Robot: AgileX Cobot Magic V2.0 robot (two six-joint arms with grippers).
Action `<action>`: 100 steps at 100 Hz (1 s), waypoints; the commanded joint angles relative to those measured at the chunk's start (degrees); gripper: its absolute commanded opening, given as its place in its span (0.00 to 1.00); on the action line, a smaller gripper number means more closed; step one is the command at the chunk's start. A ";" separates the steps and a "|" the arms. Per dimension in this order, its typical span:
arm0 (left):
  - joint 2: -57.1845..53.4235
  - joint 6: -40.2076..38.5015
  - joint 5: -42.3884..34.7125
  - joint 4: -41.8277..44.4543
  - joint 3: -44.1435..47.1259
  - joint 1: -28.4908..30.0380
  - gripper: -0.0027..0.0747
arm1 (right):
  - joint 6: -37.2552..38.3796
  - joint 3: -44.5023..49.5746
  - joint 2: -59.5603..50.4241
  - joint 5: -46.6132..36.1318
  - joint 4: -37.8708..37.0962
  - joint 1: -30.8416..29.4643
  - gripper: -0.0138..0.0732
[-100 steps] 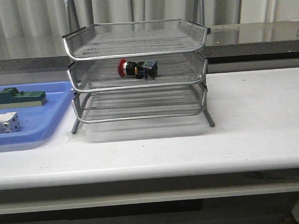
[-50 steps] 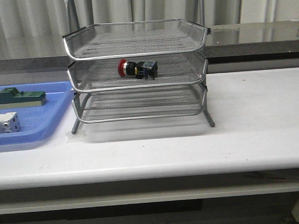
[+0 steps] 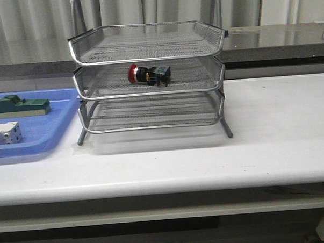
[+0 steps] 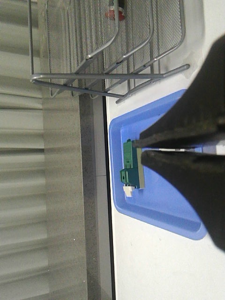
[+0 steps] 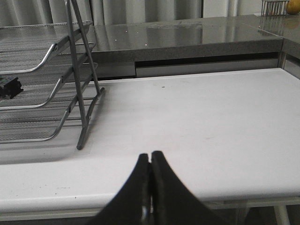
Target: Place button on rack with both arms
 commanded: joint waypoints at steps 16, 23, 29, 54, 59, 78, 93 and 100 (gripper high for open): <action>0.44 -0.48 -4.01 -0.54 -1.66 0.11 0.04 | -0.60 -0.97 -1.22 -4.79 0.07 -0.33 0.09; 0.44 -0.48 -4.01 -0.54 -1.66 0.11 0.04 | -0.60 -0.97 -1.22 -4.79 0.07 -0.33 0.09; 0.44 -0.48 -4.01 -0.54 -1.66 0.11 0.04 | -0.60 -0.97 -1.22 -4.79 0.07 -0.33 0.09; 0.44 -1.05 -4.01 0.61 -1.66 0.11 0.04 | -0.60 -0.97 -1.22 -4.79 0.07 -0.33 0.09; 0.17 -4.45 -4.01 4.19 -1.66 0.11 0.04 | -0.60 -0.97 -1.22 -4.79 0.07 -0.33 0.09; -2.86 -24.30 -4.01 21.59 -0.38 0.11 0.04 | -0.60 -0.97 -1.22 -4.79 0.07 -0.33 0.09; -7.84 -27.27 -4.01 23.12 3.20 0.11 0.04 | -0.60 -0.97 -1.22 -4.79 0.07 -0.33 0.09; -10.70 -27.44 -4.01 23.37 5.28 0.11 0.04 | -0.60 -0.97 -1.22 -4.79 0.07 -0.33 0.09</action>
